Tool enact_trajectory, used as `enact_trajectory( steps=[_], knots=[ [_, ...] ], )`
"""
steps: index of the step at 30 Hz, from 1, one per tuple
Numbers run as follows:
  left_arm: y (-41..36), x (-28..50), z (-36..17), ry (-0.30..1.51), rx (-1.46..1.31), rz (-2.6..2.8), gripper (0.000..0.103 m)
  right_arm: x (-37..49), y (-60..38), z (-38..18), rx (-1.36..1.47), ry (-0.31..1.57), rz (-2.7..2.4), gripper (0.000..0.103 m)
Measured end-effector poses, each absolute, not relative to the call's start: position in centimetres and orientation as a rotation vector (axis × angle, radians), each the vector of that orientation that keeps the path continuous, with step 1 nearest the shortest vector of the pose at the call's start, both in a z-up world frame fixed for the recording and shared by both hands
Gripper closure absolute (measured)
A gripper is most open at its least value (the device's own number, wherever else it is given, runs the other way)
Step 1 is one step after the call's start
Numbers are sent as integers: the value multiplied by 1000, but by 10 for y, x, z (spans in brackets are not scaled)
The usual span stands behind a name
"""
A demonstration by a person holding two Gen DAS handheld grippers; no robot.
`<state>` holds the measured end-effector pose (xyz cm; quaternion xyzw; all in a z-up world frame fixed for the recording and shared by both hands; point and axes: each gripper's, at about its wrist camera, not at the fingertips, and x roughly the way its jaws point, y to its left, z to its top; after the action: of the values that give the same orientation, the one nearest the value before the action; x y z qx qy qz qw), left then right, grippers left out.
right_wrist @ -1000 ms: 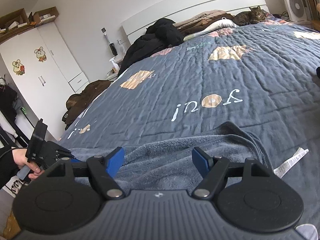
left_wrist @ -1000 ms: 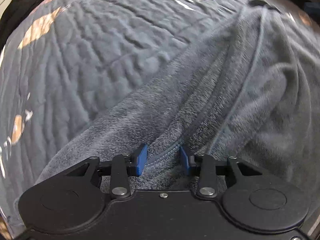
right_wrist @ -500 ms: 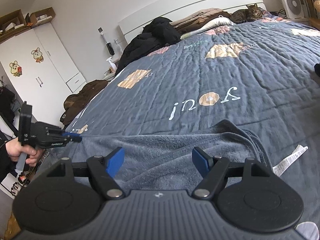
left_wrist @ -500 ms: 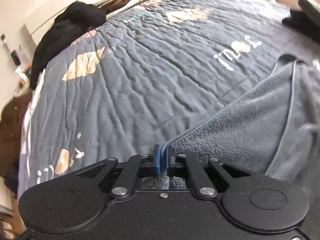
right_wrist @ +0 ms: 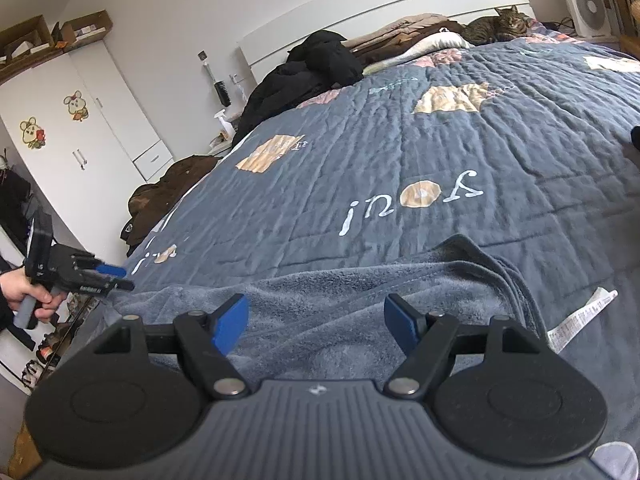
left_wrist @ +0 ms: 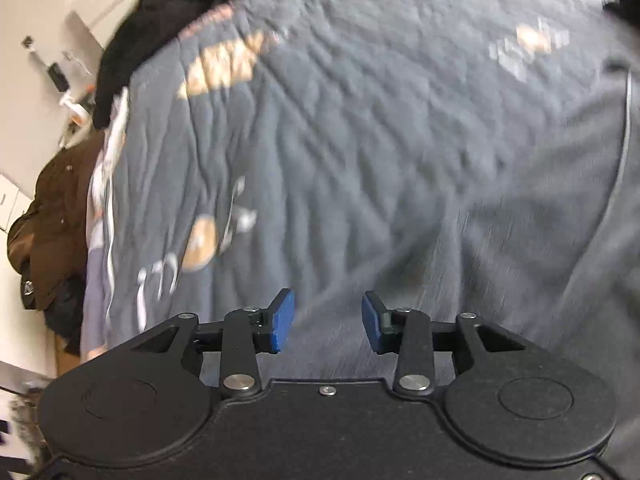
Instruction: Fold clothes
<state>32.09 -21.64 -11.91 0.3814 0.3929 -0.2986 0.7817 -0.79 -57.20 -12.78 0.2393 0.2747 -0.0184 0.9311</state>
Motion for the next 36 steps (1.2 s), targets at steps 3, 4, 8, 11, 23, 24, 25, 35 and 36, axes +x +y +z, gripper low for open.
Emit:
enact_trajectory(
  steps=[3, 4, 8, 11, 23, 24, 25, 35, 36],
  knots=[
    [-200, 335, -128, 863, 816, -578, 64, -6, -566, -129, 476, 570, -31, 29],
    [-195, 342, -129, 875, 786, -558, 64, -5, -564, -129, 472, 573, -28, 29],
    [-188, 352, -145, 944, 802, -561, 64, -1, -558, -130, 451, 582, -14, 29],
    [-191, 338, -160, 954, 920, -610, 64, 3, -557, -132, 466, 585, -11, 29],
    [-190, 344, -174, 989, 877, -666, 78, 9, -546, -133, 445, 604, 7, 29],
    [-189, 345, -173, 991, 857, -669, 87, 9, -546, -134, 448, 605, 7, 29],
    [-188, 345, -173, 992, 839, -671, 90, 9, -546, -134, 452, 606, 7, 29],
    [-158, 348, -123, 871, 570, -619, 97, 8, -534, -126, 554, 542, 230, 29],
    [-162, 350, -125, 869, 575, -606, 97, 7, -531, -124, 555, 529, 259, 29]
  ],
)
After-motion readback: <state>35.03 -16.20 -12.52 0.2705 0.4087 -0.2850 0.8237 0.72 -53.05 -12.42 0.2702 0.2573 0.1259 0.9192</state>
